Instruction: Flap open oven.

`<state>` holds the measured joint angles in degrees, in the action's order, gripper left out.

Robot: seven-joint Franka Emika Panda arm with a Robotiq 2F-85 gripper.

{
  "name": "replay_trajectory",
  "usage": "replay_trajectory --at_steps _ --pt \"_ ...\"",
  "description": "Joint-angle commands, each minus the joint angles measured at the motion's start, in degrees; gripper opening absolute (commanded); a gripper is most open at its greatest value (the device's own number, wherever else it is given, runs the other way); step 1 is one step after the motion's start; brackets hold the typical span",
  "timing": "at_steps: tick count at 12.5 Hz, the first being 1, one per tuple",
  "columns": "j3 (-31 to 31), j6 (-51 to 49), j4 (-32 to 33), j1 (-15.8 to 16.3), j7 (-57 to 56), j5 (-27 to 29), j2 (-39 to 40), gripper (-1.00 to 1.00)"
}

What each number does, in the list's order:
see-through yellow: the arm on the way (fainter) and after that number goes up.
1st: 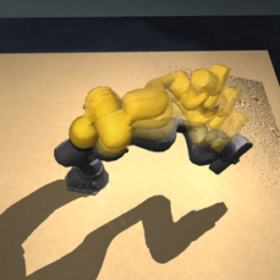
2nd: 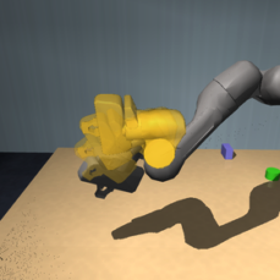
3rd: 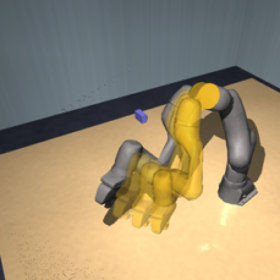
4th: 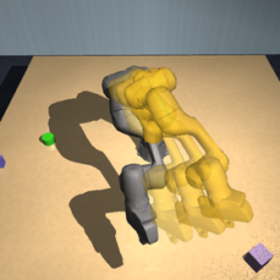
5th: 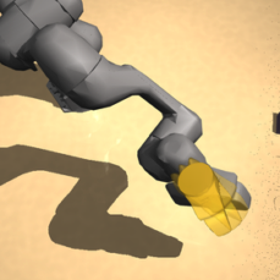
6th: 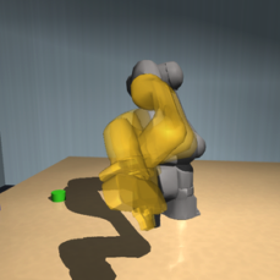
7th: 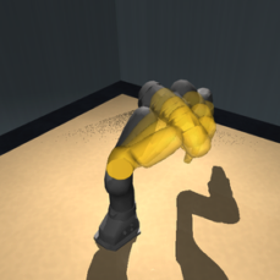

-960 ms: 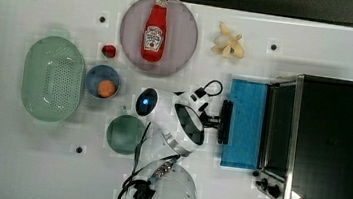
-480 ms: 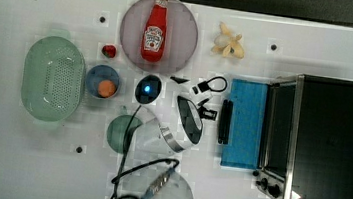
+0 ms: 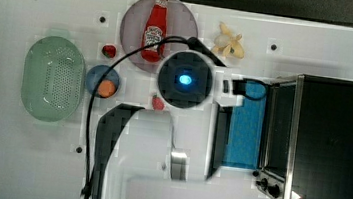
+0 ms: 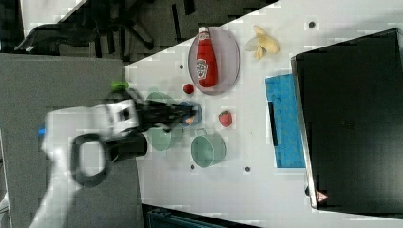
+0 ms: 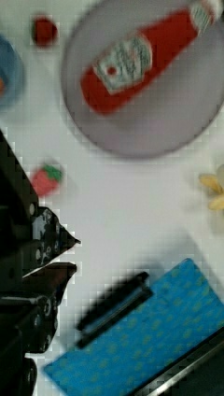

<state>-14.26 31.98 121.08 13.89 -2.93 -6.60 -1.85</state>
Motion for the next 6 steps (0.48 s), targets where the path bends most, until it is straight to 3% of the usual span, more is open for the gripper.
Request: replay_trajectory --at_steps 1,6 --pt "-1.39 -10.82 -2.47 -0.86 3.77 5.98 -3.96 -0.65" --pt "-1.7 -20.5 -10.73 -0.9 3.87 4.58 -10.75 -0.65"
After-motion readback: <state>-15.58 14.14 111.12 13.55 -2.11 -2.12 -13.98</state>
